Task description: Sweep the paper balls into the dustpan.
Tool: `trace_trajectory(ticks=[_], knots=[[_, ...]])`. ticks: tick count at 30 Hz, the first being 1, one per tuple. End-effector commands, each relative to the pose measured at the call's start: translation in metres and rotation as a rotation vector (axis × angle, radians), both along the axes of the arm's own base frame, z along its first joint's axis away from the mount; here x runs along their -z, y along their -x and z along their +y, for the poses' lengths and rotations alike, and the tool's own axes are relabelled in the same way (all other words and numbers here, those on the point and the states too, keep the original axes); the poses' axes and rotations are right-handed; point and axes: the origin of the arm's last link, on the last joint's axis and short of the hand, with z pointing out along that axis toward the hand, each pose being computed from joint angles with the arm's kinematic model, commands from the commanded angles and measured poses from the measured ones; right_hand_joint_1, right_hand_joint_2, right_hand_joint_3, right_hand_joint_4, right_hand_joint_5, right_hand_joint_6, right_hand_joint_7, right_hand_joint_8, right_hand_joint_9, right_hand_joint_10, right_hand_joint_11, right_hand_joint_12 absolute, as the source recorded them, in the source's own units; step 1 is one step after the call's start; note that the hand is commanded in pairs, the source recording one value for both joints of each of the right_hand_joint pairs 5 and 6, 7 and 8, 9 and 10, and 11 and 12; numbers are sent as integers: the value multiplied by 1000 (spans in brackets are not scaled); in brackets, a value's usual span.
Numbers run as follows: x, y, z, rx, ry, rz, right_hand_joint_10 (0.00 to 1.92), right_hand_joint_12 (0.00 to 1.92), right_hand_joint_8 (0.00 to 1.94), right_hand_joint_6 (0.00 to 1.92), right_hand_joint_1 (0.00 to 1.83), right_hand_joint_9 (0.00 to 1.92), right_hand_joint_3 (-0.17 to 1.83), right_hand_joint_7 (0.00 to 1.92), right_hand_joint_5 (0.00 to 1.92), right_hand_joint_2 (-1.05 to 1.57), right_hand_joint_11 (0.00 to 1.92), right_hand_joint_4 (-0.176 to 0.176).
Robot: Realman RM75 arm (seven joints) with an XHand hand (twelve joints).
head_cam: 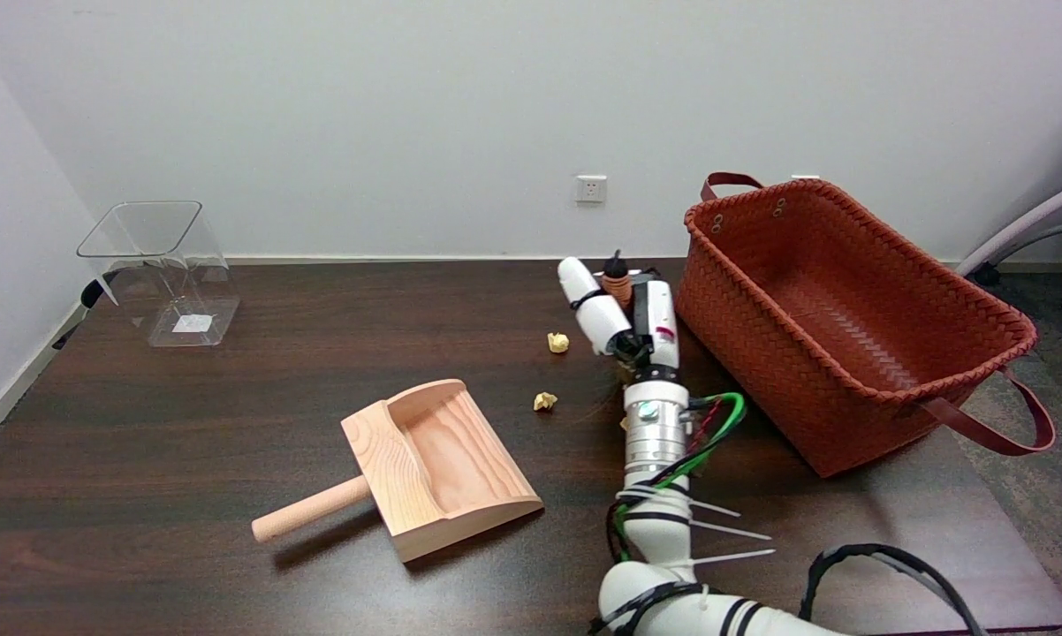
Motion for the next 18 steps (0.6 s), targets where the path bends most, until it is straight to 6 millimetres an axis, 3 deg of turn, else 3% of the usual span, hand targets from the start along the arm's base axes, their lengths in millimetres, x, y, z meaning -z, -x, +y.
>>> trace_trajectory(ticks=[1, 18], knots=[[76, -5, 4, -3, -102, -156, 1920, 1920, 1920, 1920, 650, 1920, -175, 1920, 1920, 1571, 1920, 0], [126, -4, 11, 0, -239, -368, 1920, 1920, 1920, 1920, 614, 1920, -175, 1920, 1920, 1571, 1920, 0]])
